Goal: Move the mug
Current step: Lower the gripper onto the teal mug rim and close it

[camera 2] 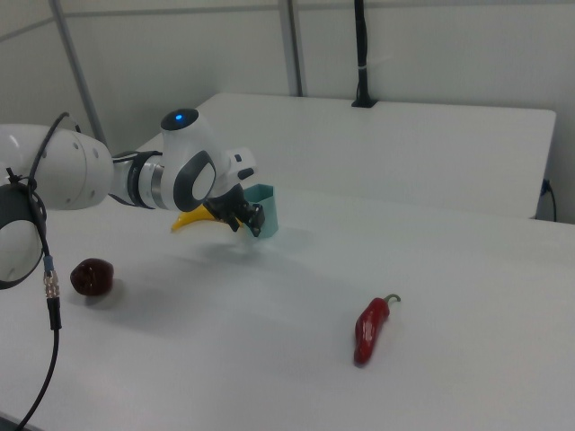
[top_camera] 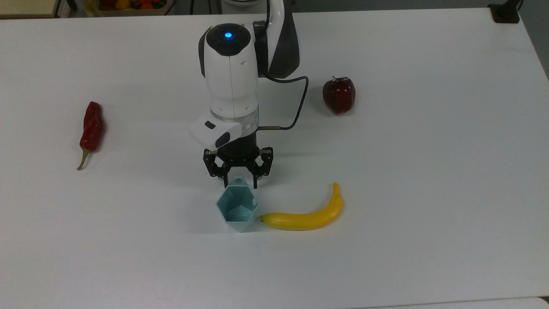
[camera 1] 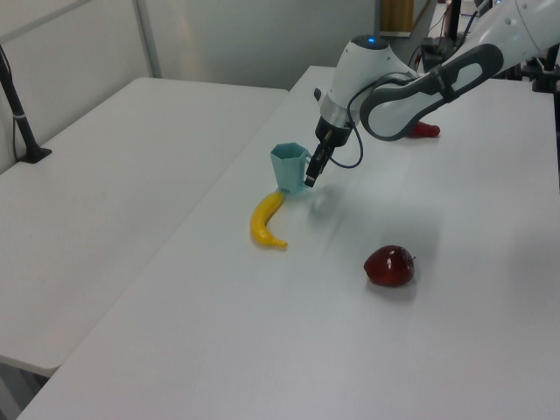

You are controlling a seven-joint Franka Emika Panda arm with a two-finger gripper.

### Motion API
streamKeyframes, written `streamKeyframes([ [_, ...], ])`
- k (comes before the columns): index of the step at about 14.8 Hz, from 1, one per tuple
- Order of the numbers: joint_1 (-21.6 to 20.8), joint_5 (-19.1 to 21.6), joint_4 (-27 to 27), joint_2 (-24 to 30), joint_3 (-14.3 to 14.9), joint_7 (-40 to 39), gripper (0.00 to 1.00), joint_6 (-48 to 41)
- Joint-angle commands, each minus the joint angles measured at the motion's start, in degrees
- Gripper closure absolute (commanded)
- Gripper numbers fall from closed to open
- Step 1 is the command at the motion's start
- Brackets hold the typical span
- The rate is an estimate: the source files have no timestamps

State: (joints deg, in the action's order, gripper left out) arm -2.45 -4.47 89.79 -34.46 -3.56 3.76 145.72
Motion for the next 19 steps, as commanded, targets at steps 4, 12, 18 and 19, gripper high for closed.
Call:
streamKeyframes([
  [4, -0.4, -1.5, -0.8, -1.0, 0.1, 5.3, 0.58, 2.4],
  [12, -0.4, -2.1, -0.9, -1.0, 0.3, 5.3, 0.7, 2.6],
  [18, -0.4, -2.9, -0.8, -1.0, 0.4, 5.3, 0.84, 4.8],
  [19, -0.4, -2.9, -0.8, -1.0, 0.5, 5.3, 0.89, 4.8],
])
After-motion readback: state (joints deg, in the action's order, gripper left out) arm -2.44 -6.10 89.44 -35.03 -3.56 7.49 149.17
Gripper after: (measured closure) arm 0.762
